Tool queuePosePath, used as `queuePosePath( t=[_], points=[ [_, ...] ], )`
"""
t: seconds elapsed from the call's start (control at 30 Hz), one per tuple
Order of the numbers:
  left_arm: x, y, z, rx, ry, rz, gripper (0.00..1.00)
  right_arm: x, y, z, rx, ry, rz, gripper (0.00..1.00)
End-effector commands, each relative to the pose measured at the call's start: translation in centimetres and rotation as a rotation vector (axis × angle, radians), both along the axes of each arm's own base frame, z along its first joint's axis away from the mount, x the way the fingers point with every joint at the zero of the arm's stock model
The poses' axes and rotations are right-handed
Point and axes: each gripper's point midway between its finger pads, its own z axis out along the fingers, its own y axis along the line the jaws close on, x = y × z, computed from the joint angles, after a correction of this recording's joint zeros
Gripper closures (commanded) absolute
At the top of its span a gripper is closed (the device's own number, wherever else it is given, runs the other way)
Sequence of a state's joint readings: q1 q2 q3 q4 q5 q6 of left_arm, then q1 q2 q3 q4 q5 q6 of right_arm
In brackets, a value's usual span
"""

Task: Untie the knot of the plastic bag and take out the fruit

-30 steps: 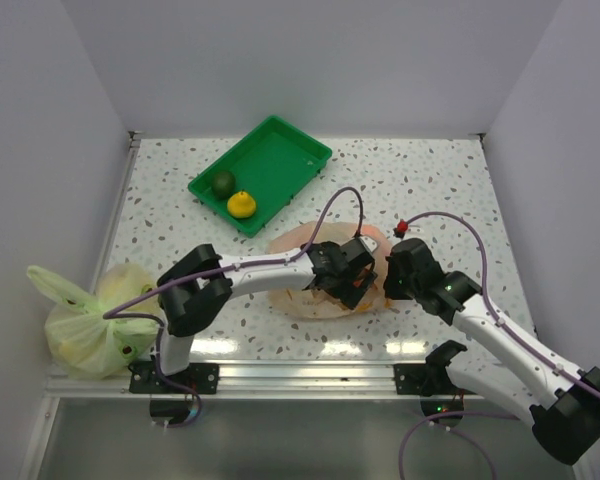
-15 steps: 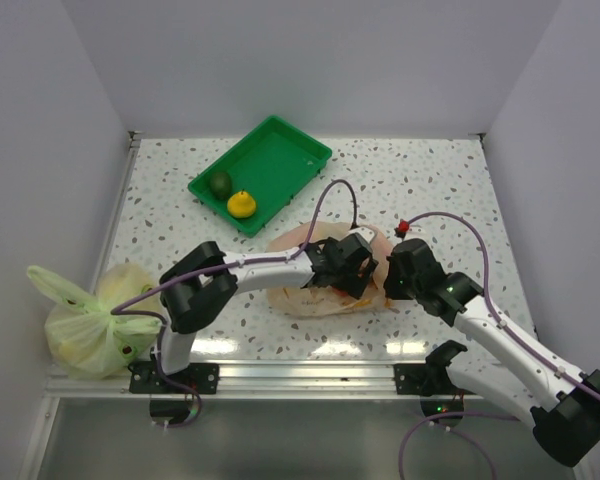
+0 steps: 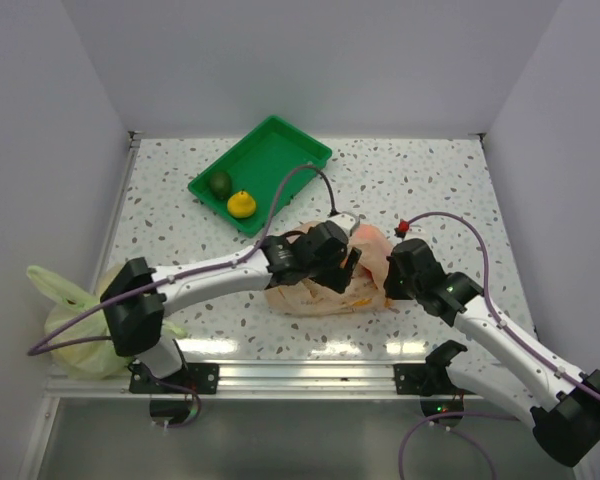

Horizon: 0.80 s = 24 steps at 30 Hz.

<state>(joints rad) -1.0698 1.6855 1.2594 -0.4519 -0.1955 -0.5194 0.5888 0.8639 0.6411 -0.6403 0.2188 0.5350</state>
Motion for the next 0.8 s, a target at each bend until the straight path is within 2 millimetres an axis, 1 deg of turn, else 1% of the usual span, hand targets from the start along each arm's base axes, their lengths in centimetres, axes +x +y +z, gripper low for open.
queuePosePath(
  t=[0.0, 0.03, 0.07, 0.1, 0.13, 0.2, 0.23, 0.3, 0.33, 0.37, 0.4, 0.43, 0.47, 0.5, 0.53, 0.6, 0.63, 0.67, 0.7, 0.73, 0.77],
  points=[
    [1.1, 1.3, 8.0, -0.136, -0.087, -0.005, 0.72, 0.3, -0.2, 0.1, -0.013, -0.009, -0.014, 1.00],
    [2.8, 2.5, 9.1, -0.167, -0.090, 0.034, 0.72, 0.3, -0.2, 0.1, -0.017, -0.005, -0.014, 1.00],
    [3.6, 3.5, 10.7, -0.204, -0.103, 0.056, 0.72, 0.3, -0.1, 0.1, -0.014, -0.005, -0.011, 1.00],
    [4.6, 4.5, 11.4, -0.213, -0.117, 0.075, 0.71, 0.5, -0.1, 0.1, -0.012, -0.008, -0.012, 1.00],
    [6.8, 6.3, 12.5, -0.223, -0.145, 0.135, 0.71, 0.4, 0.0, 0.2, -0.009, -0.008, -0.009, 1.00],
    [9.1, 8.4, 13.3, -0.212, -0.173, 0.190, 0.71, 0.5, 0.1, 0.2, -0.007, -0.006, -0.006, 1.00],
    [11.4, 10.5, 14.1, -0.227, -0.178, 0.251, 0.71, 0.6, 0.2, 0.4, -0.002, -0.010, -0.006, 1.00],
    [14.0, 12.6, 13.5, -0.235, -0.155, 0.322, 0.71, 0.6, 0.2, 0.5, -0.004, -0.009, -0.004, 1.00],
    [16.2, 15.2, 13.3, -0.249, -0.143, 0.397, 0.71, 0.6, 0.3, 0.7, 0.000, -0.012, -0.004, 1.00],
    [17.9, 15.9, 11.6, -0.250, -0.104, 0.427, 0.71, 0.6, 0.3, 0.7, -0.001, -0.012, -0.001, 1.00],
    [19.1, 16.3, 11.8, -0.286, -0.082, 0.441, 0.71, 0.6, 0.3, 0.7, -0.001, -0.014, 0.000, 1.00],
    [20.9, 18.2, 11.2, -0.286, -0.075, 0.492, 0.69, 0.6, 0.3, 0.8, 0.000, -0.016, 0.000, 1.00],
    [22.4, 18.6, 9.2, -0.266, -0.045, 0.514, 0.68, 0.6, 0.3, 0.8, 0.000, -0.015, -0.001, 1.00],
    [24.3, 19.6, 10.1, -0.268, -0.082, 0.546, 0.66, 0.6, 0.4, 0.8, 0.001, -0.014, 0.002, 1.00],
    [25.9, 20.0, 8.2, -0.233, -0.069, 0.570, 0.63, 0.7, 0.4, 0.9, 0.002, -0.015, 0.004, 1.00],
    [28.0, 21.0, 7.7, -0.196, -0.096, 0.599, 0.60, 0.6, 0.4, 1.0, 0.003, -0.014, 0.003, 1.00],
    [29.9, 22.1, 8.7, -0.181, -0.147, 0.640, 0.59, 0.6, 0.4, 1.0, 0.004, -0.015, 0.005, 1.00],
    [30.9, 22.6, 6.1, -0.138, -0.110, 0.661, 0.57, 0.6, 0.3, 0.9, 0.000, -0.012, 0.006, 1.00],
    [32.3, 22.9, 6.9, -0.138, -0.137, 0.670, 0.54, 0.6, 0.4, 0.9, 0.000, -0.012, 0.006, 1.00],
    [33.0, 23.6, 6.2, -0.121, -0.136, 0.687, 0.52, 0.6, 0.4, 0.8, 0.001, -0.008, 0.006, 1.00],
    [33.6, 24.0, 4.1, -0.088, -0.105, 0.696, 0.46, 0.6, 0.4, 0.7, -0.002, -0.004, 0.010, 1.00]
  ],
)
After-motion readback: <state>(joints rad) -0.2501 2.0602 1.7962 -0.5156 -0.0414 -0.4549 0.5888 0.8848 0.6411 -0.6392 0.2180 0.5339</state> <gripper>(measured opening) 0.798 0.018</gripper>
